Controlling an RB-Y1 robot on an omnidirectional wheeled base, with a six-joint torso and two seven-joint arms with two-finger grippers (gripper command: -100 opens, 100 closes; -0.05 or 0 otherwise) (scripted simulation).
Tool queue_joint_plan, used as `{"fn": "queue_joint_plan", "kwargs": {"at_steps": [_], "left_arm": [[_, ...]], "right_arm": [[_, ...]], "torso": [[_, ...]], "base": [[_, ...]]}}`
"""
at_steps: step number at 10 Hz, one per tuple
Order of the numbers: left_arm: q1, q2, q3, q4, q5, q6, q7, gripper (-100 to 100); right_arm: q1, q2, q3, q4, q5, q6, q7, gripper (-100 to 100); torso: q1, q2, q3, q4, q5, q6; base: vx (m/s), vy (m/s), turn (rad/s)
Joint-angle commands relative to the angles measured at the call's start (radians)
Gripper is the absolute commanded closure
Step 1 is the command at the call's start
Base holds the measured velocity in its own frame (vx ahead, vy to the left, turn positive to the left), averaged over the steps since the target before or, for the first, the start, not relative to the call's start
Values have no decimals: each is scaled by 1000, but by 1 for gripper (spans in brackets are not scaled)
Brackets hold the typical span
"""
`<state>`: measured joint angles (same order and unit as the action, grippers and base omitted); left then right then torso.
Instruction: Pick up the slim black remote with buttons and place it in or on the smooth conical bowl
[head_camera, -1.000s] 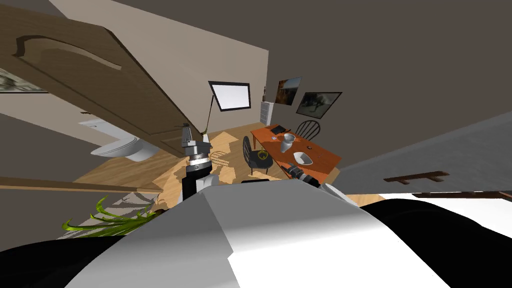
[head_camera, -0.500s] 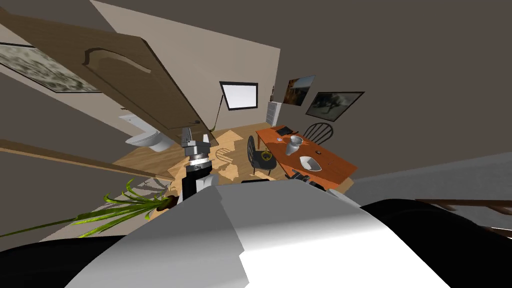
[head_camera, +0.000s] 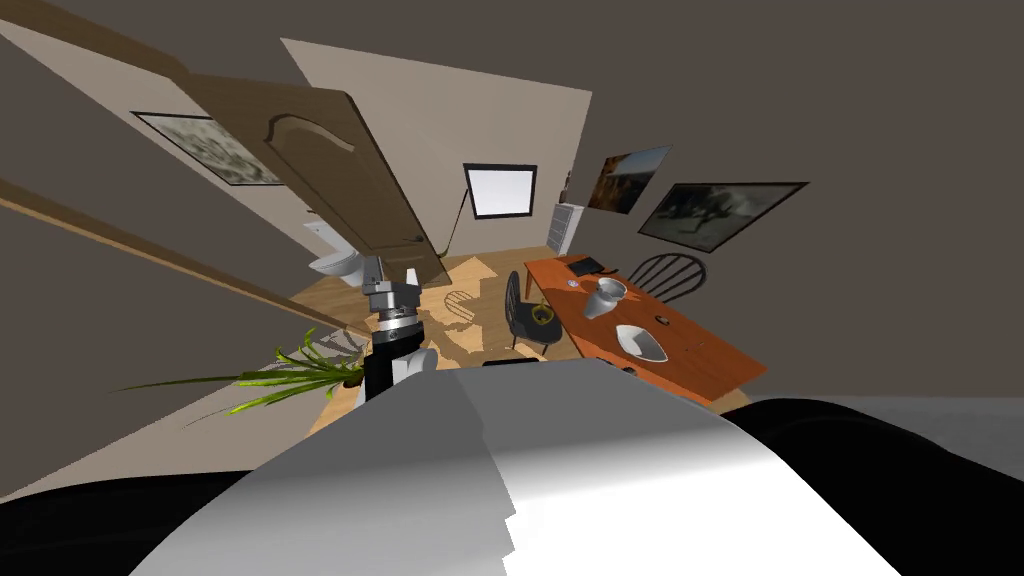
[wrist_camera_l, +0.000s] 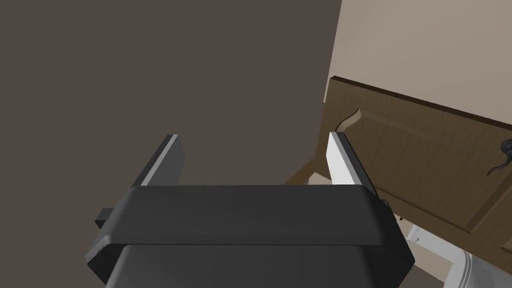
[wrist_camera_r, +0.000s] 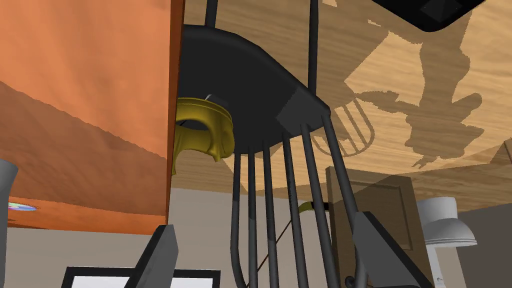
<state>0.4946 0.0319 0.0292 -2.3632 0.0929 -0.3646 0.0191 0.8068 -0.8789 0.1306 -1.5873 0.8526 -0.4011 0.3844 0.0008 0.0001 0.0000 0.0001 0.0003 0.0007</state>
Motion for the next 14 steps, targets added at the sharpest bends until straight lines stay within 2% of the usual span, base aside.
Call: {"fn": "queue_joint_plan", "kwargs": {"at_steps": [1, 2, 3, 4, 5, 6, 8, 9, 12, 13, 14], "left_arm": [[0, 0, 0, 0, 0, 0, 0, 0], [0, 0, 0, 0, 0, 0, 0, 0], [0, 0, 0, 0, 0, 0, 0, 0], [0, 0, 0, 0, 0, 0, 0, 0], [0, 0, 0, 0, 0, 0, 0, 0], [0, 0, 0, 0, 0, 0, 0, 0], [0, 0, 0, 0, 0, 0, 0, 0], [0, 0, 0, 0, 0, 0, 0, 0], [0, 0, 0, 0, 0, 0, 0, 0], [0, 0, 0, 0, 0, 0, 0, 0], [0, 0, 0, 0, 0, 0, 0, 0]], "right_arm": [[11, -50, 36, 50, 50, 27, 12, -100], [11, -51, 36, 64, 71, 27, 12, -100], [23, -71, 56, 111, 107, 38, 28, -100], [23, -71, 56, 111, 115, 38, 28, -100], [33, -89, 77, 152, 153, 49, 44, -100], [33, -89, 77, 157, 156, 49, 44, -100], [49, -113, 119, 229, 224, 75, 74, -100], [49, -113, 119, 246, 235, 75, 74, -100], [60, -125, 162, 318, 306, 102, 103, -100], [60, -125, 162, 328, 306, 102, 103, -100], [64, -126, 183, 366, 339, 116, 117, -100]], "torso": [[0, 0, 0, 0, 0, 0], [0, 0, 0, 0, 0, 0], [0, 0, 0, 0, 0, 1], [0, 0, 0, 0, 0, 0], [0, 0, 0, 0, 0, 1], [0, 0, 0, 0, 0, 0], [0, 0, 0, 0, 0, 0], [0, 0, 0, 0, 0, 0], [0, 0, 0, 0, 0, 1], [0, 0, 0, 0, 0, 0], [0, 0, 0, 0, 0, 1]], "base": [[-3, 6, 401], [-2, -2, 215], [-3, 5, 320], [-2, -2, 150], [-4, 7, 294], [-4, 1, 168], [-8, 6, 349], [-7, -2, 179], [-9, 3, 220], [-5, -2, 179], [-6, 2, 266]]}}
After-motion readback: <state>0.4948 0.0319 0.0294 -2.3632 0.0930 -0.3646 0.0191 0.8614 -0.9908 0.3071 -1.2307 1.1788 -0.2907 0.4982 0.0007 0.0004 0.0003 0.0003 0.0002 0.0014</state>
